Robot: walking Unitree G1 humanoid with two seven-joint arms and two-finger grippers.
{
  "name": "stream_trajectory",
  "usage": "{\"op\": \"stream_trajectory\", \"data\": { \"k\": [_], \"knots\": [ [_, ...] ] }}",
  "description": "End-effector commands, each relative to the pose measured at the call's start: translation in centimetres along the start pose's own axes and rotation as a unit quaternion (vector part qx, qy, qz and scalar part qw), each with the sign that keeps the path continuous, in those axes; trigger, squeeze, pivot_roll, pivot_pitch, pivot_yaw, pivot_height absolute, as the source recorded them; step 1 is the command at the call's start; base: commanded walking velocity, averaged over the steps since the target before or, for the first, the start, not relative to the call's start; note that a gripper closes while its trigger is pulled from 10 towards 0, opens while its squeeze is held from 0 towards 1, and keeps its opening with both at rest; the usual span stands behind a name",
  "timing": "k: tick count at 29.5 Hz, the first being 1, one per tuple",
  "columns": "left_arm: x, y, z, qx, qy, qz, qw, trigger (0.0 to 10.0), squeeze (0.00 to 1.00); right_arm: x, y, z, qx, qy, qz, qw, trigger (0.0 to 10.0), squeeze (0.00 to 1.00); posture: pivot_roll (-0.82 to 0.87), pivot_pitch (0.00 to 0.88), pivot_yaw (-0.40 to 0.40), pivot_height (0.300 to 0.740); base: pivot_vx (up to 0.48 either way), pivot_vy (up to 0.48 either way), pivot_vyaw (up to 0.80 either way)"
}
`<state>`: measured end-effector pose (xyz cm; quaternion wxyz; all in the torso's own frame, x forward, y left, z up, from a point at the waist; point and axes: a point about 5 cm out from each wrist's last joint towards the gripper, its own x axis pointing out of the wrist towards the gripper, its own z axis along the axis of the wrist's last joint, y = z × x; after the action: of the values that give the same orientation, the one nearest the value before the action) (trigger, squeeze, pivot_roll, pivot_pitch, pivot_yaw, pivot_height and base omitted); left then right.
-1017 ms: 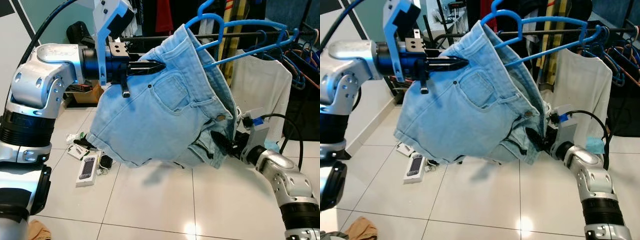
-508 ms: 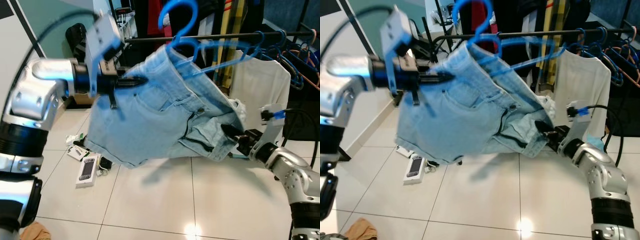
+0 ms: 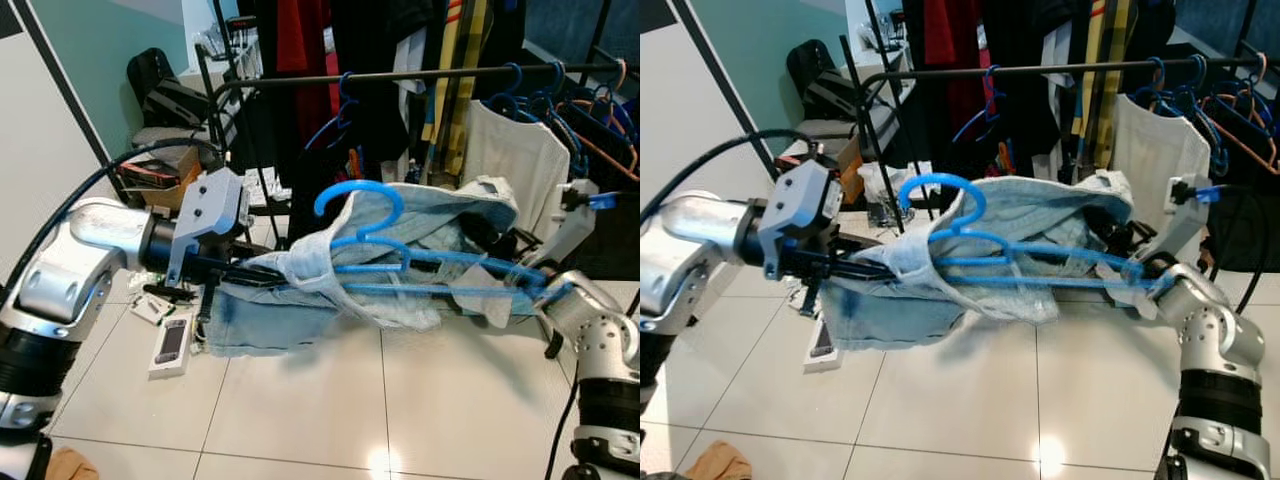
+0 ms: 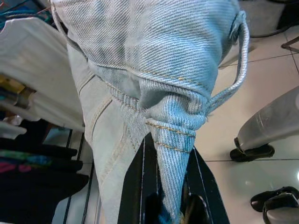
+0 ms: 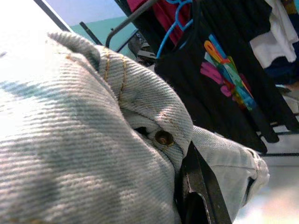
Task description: Hang hanger
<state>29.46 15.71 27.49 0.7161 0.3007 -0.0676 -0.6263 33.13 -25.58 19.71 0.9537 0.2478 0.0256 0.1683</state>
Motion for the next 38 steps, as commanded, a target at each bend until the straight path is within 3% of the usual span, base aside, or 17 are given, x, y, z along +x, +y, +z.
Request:
{"op": "stream_trajectory", "data": {
  "k": [1, 8, 11, 14, 16, 23, 32, 34, 36, 38],
  "knots": [
    [-0.8, 0.6, -1.0, -0.006, 0.035, 0.035, 0.999, 10.0, 0.00, 0.1, 0.4, 0.6, 0.014, -0.016, 0.007, 1.000, 0.0, 0.00, -0.05, 0.000, 0.093, 0.740, 0.000, 0.000, 0.00],
    [-1.1, 2.5, -1.9, -0.014, 0.065, 0.120, 0.990, 10.0, 0.00, 0.1, 0.9, 0.3, 0.019, -0.007, 0.017, 1.000, 0.0, 0.00, -0.05, 0.000, 0.095, 0.740, 0.000, 0.000, 0.00],
    [-1.3, 3.1, -2.7, -0.021, 0.103, 0.154, 0.983, 10.0, 0.00, 0.2, 1.1, 0.4, 0.023, -0.008, 0.022, 0.999, 0.0, 0.00, -0.05, 0.000, 0.096, 0.740, 0.000, 0.000, 0.00],
    [-1.3, 3.1, -2.7, -0.021, 0.103, 0.154, 0.983, 10.0, 0.00, 0.2, 1.1, 0.4, 0.023, -0.008, 0.022, 0.999, 0.0, 0.00, -0.05, 0.000, 0.096, 0.740, 0.000, 0.000, 0.00],
    [-1.5, 3.2, -3.6, -0.014, 0.145, 0.167, 0.975, 10.0, 0.00, 0.2, 1.3, 0.6, 0.024, -0.010, 0.026, 0.999, 0.0, 0.00, -0.05, 0.000, 0.097, 0.740, 0.000, 0.000, 0.00],
    [-2.1, 3.6, -4.9, 0.012, 0.204, 0.184, 0.961, 10.0, 0.00, 0.1, 1.1, 1.1, 0.026, -0.015, 0.022, 0.999, 0.0, 0.00, -0.06, 0.000, 0.094, 0.740, 0.000, 0.000, 0.00],
    [-2.2, 3.9, -5.0, 0.027, 0.225, 0.195, 0.954, 10.0, 0.00, 0.1, 1.2, 1.4, 0.032, -0.021, 0.024, 0.999, 0.0, 0.00, -0.05, 0.000, 0.092, 0.740, 0.000, 0.000, 0.00],
    [-2.6, 4.6, -5.2, 0.039, 0.245, 0.230, 0.941, 10.0, 0.00, 0.2, 1.3, 1.5, 0.039, -0.025, 0.024, 0.999, 0.0, 0.00, -0.06, 0.000, 0.094, 0.740, 0.000, 0.000, 0.00],
    [-2.6, 4.6, -5.2, 0.039, 0.245, 0.230, 0.941, 10.0, 0.00, 0.2, 1.3, 1.5, 0.039, -0.025, 0.024, 0.999, 0.0, 0.00, -0.06, 0.000, 0.094, 0.740, 0.000, 0.000, 0.00],
    [-2.9, 5.2, -5.4, 0.043, 0.256, 0.259, 0.930, 10.0, 0.00, 0.3, 1.4, 1.4, 0.043, -0.026, 0.024, 0.998, 0.0, 0.00, -0.06, 0.000, 0.093, 0.740, 0.000, 0.000, 0.00]
  ]
}}
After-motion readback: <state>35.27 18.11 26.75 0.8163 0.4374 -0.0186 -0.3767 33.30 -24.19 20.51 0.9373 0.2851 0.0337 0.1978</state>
